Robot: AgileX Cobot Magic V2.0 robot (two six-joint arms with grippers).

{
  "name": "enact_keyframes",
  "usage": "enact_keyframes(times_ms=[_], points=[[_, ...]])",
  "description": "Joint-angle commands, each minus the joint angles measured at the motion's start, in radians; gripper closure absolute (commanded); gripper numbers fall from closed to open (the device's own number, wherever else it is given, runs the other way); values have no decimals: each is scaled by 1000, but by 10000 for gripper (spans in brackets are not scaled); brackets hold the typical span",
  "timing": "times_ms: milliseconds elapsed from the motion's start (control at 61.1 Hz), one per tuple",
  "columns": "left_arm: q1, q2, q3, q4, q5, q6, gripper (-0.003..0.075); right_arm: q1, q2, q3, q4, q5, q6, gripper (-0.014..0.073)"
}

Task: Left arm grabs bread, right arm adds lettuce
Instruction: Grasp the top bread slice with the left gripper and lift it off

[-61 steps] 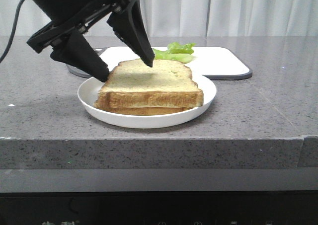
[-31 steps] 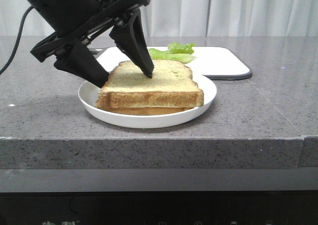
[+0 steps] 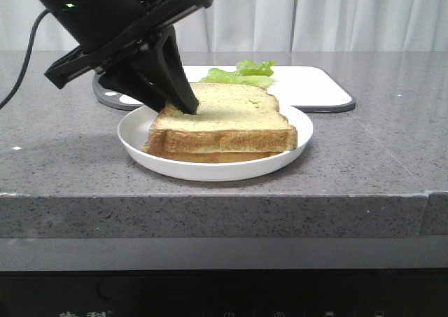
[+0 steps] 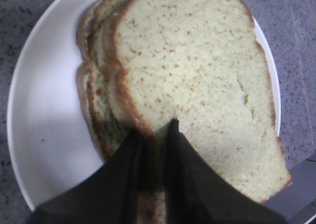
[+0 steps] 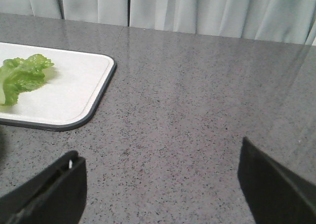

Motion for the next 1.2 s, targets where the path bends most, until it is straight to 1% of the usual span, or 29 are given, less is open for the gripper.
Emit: enact_keyframes(times_ms=[0,115,246,409,737,917,1031,1179], points=[[-9,-41,-30,-21,-2,0,739,-8,13,-37,-10,-85,-5,-41],[0,-66,-33,-16,16,3,740,-8,13,-37,-10,-85,-5,-41],[32,-113,-33,-16,48,3,739,-8,13,-37,-10,-85,-5,-41],[60,-175,-33,-38,50,4,739,-8,13,-37,-10,-85,-5,-41],[65,-274,-33,-72,54,8,739,-8,13,-37,-10,-85,-5,-41],[78,-341,-29,-72,89,9,739,-8,13,-37,-10,-85,-5,-41],[115,-405,-9,-72,90,28,739,-8,13,-37,-10,-85,-5,-41],[185,-504,55,-70,91,40,739,-8,13,-37,-9,-85,-5,-41]])
